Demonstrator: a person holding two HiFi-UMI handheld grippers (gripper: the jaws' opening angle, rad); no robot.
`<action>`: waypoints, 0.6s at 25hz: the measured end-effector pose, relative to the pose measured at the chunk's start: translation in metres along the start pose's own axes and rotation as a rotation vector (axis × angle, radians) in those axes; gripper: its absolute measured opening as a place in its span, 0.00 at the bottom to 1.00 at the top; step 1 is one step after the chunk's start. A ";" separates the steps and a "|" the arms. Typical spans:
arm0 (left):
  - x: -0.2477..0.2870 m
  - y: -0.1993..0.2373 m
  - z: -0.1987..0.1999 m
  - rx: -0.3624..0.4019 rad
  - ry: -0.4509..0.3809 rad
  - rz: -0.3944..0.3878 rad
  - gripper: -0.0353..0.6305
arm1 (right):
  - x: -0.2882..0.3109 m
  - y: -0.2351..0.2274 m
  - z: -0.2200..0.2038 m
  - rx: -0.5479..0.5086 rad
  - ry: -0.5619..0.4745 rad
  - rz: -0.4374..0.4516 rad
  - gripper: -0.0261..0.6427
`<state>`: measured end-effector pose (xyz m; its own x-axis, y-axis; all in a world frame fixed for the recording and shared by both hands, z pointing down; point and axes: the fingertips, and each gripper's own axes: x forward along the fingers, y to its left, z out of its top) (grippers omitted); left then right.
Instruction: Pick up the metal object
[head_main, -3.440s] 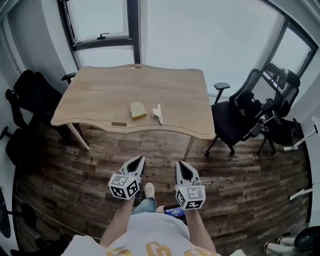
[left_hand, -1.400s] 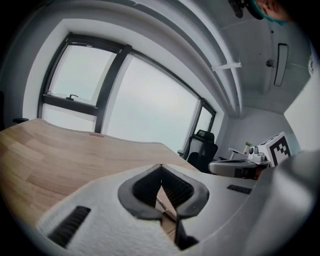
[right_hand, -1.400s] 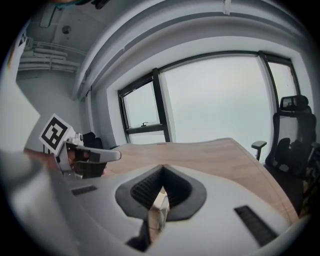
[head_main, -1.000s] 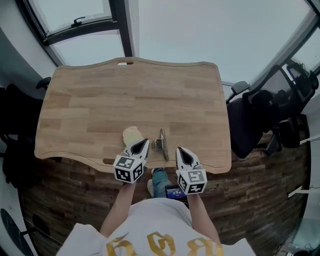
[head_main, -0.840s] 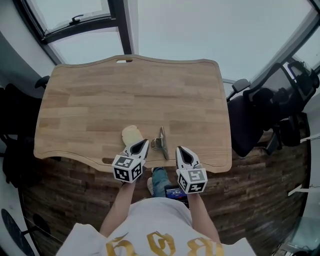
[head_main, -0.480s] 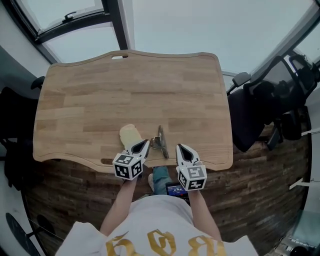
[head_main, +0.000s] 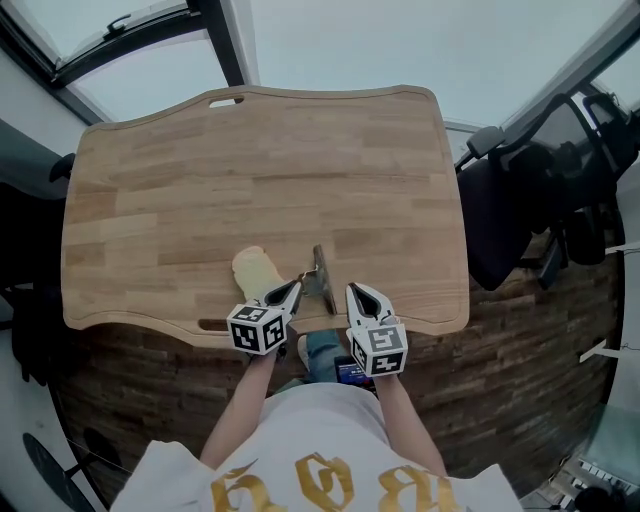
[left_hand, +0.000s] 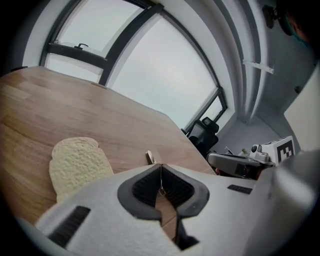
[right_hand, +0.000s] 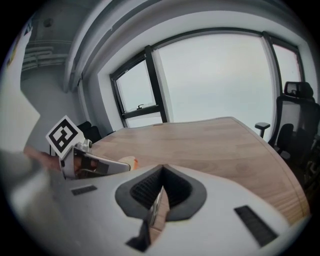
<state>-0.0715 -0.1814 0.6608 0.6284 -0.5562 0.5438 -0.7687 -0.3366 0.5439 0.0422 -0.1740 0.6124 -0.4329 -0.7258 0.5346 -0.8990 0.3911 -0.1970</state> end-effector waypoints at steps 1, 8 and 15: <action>0.002 0.001 -0.001 -0.004 0.005 0.003 0.09 | 0.003 0.000 -0.001 -0.002 0.006 0.005 0.06; 0.011 0.006 -0.004 -0.050 0.023 -0.009 0.17 | 0.016 -0.006 -0.013 0.032 0.044 0.012 0.06; 0.029 0.007 -0.018 -0.111 0.090 -0.045 0.24 | 0.025 -0.013 -0.023 0.048 0.079 0.007 0.06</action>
<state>-0.0562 -0.1865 0.6918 0.6739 -0.4707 0.5695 -0.7246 -0.2708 0.6337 0.0449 -0.1840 0.6469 -0.4341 -0.6753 0.5963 -0.8991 0.3669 -0.2390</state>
